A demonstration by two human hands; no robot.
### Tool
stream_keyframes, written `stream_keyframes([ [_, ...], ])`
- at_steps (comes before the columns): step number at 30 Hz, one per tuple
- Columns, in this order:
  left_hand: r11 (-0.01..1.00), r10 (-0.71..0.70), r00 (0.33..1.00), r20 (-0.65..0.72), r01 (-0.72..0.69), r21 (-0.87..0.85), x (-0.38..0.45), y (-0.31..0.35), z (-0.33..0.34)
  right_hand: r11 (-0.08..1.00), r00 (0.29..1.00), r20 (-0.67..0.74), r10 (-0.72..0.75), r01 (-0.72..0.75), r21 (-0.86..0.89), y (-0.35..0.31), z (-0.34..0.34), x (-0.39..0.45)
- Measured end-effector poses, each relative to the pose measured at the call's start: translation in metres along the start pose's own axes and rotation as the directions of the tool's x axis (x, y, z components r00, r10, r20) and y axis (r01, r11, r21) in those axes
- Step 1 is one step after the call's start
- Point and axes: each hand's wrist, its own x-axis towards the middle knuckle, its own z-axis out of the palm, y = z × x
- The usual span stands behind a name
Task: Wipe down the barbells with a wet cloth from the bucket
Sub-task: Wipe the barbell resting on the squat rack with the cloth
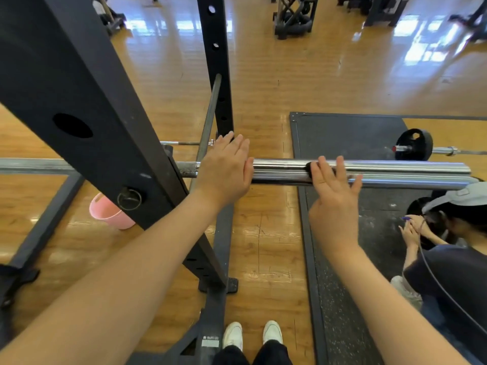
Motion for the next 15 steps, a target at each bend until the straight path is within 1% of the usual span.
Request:
stream_keyframes([
  [3,0.997,-0.038,0.997,0.068,0.042,-0.066,0.006,0.001,-0.011,0.99,0.989,-0.037,0.144,-0.143,0.014,0.016,-0.007,0.004],
  [5,0.992,-0.045,0.998,0.051,0.051,-0.112,0.009,0.002,-0.015,0.976,0.974,-0.055,0.218,-0.216,0.039,0.005,-0.003,0.007],
  [6,0.992,-0.041,0.999,0.028,0.044,-0.118,0.009,0.003,-0.015,0.976,0.976,-0.053,0.211,-0.208,0.058,-0.004,0.0,0.007],
  [7,0.992,-0.035,0.999,0.009,0.036,-0.121,0.009,0.003,-0.015,0.984,0.985,-0.044,0.168,-0.164,0.073,-0.011,0.003,0.005],
  [9,0.992,-0.033,0.999,0.021,0.035,-0.118,0.009,0.003,-0.014,0.997,0.999,-0.014,0.049,-0.048,0.065,-0.013,0.005,-0.004],
  [10,0.992,-0.038,0.999,0.034,0.042,-0.115,0.009,0.003,-0.014,0.999,1.0,-0.006,0.023,-0.023,0.049,-0.007,0.002,-0.008],
  [11,0.992,-0.042,0.998,0.042,0.047,-0.115,0.009,0.003,-0.012,0.998,0.999,-0.008,0.043,-0.042,0.035,0.0,-0.003,-0.008],
  [14,0.991,-0.059,0.996,0.073,0.068,-0.115,0.012,0.002,-0.013,0.968,0.967,-0.02,0.253,-0.252,0.016,0.016,-0.015,0.003],
  [15,0.991,-0.06,0.994,0.086,0.07,-0.115,0.014,0.0,-0.012,0.959,0.958,-0.03,0.284,-0.284,0.011,0.013,-0.013,0.007],
])
